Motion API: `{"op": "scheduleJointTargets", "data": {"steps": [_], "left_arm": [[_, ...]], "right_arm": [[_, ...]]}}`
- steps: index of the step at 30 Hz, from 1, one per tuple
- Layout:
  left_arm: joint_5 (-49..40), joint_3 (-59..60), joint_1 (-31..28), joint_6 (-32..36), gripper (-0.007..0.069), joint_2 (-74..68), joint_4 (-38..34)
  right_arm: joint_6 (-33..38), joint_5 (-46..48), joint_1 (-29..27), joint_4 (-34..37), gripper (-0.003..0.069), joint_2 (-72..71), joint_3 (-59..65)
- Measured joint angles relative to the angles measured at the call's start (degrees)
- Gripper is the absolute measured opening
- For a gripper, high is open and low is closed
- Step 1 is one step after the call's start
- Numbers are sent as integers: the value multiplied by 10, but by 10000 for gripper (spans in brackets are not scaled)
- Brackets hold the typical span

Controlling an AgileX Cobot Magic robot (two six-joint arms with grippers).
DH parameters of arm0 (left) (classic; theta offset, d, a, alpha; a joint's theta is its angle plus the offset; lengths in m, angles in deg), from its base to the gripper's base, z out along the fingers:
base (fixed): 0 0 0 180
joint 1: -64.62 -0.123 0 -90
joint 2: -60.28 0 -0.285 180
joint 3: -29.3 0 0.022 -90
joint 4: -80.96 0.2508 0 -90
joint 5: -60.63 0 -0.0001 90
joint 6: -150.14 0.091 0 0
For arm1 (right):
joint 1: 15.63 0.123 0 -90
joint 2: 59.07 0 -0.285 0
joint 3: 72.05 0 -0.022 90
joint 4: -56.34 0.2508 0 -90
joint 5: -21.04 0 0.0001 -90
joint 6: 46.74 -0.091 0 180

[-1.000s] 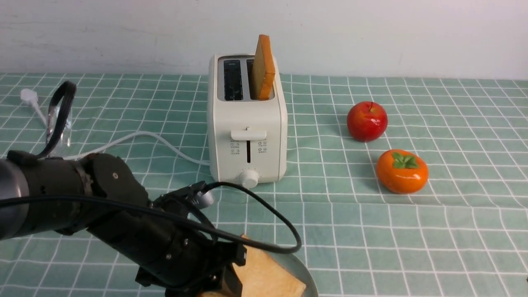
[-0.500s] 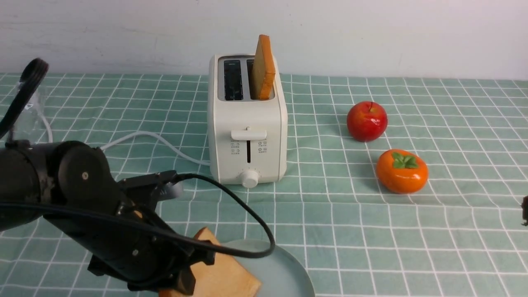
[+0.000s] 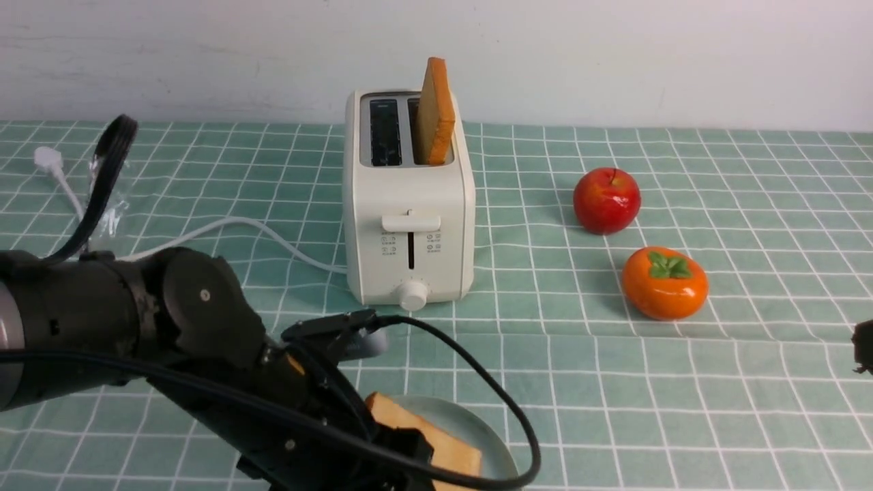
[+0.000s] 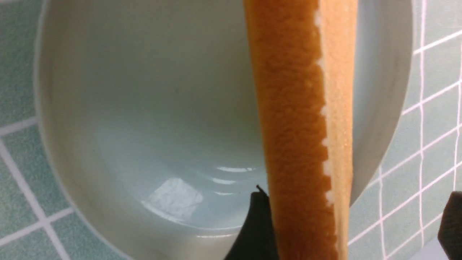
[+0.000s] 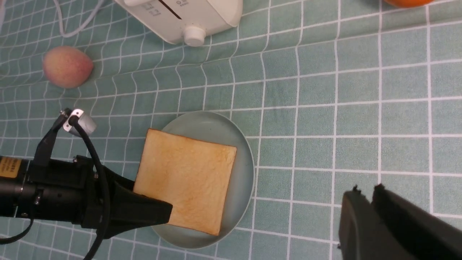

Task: Take toasted bread from bread machine on blue coffee table place on plate.
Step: 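Place the slice of bread on the plate with the left gripper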

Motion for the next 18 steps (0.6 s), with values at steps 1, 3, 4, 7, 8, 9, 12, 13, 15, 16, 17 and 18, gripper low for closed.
{"op": "scheduleJointTargets", "data": {"steps": [1, 3, 4, 7, 8, 9, 12, 13, 15, 16, 17, 18], "left_arm": [[-1, -1, 0, 0, 605, 0, 1], [-7, -16, 0, -25, 580, 0, 43], [-11, -20, -1, -44, 567, 0, 71], [-17, -24, -1, -93, 543, 0, 143], [-21, -24, -1, -123, 530, 0, 189], [-24, -24, -2, -140, 521, 0, 213], [-34, -24, -2, -206, 480, 0, 286], [-40, -24, -2, -232, 440, 0, 306], [-59, -24, -2, -259, 314, 6, 342], [-66, -24, -2, -265, 251, 12, 353], [-72, -24, -2, -269, 181, 23, 363], [-73, -24, -2, -270, 146, 26, 365]], "right_arm": [[0, 0, 0, 0, 62, 0, 0], [5, 0, 0, 5, 64, 0, 0], [9, 0, 0, 9, 64, 0, 0], [26, 1, 0, 25, 67, 0, 0], [37, 1, 0, 35, 69, 0, 0], [40, 1, 0, 40, 69, 0, 0], [48, -3, 0, 60, 72, 0, 0], [54, -4, 0, 71, 72, 1, -1], [62, -4, 0, 82, 72, 8, -12], [67, -4, 0, 86, 72, 15, -21], [69, -4, 0, 88, 72, 23, -31], [69, -4, 0, 89, 72, 25, -34]]}}
